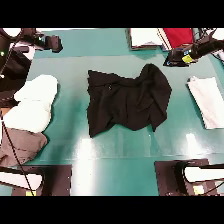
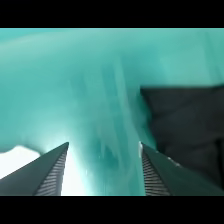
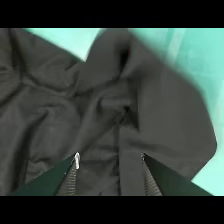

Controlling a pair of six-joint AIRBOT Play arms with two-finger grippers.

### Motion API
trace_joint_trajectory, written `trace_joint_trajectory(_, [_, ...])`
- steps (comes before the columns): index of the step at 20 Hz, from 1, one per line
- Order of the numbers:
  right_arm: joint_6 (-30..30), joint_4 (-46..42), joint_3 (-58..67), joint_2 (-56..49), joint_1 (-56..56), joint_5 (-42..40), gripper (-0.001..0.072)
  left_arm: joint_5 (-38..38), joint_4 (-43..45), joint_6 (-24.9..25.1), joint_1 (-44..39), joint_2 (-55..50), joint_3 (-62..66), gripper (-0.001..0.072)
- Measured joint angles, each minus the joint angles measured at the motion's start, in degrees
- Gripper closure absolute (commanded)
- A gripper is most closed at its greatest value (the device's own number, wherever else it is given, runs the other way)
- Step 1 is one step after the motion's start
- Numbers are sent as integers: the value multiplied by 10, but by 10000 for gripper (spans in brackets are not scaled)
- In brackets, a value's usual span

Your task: Fold the shirts.

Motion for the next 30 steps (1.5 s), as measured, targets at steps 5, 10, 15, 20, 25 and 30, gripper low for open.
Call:
trace_joint_trajectory(5, [-3, -1, -73, 63, -4, 24, 264, -83, -27, -14, 12, 43, -68, 177])
trace_joint_trajectory(10, [-10, -1, -208, 162, 8, 12, 263, -65, -82, -19, -14, 131, -301, 177])
trace_joint_trajectory(15, [-12, 16, -290, 224, 13, -14, 264, -6, -167, -23, -61, 213, -527, 177])
trace_joint_trajectory(20, [-12, 25, -310, 239, 17, -22, 264, 43, -244, -23, -132, 239, -645, 177])
trace_joint_trajectory(25, [-12, 28, -314, 242, 17, -24, 264, 78, -277, -30, -191, 244, -689, 177])
trace_joint_trajectory(30, [-12, 41, -315, 243, 18, -25, 264, 105, -285, -34, -209, 240, -700, 178])
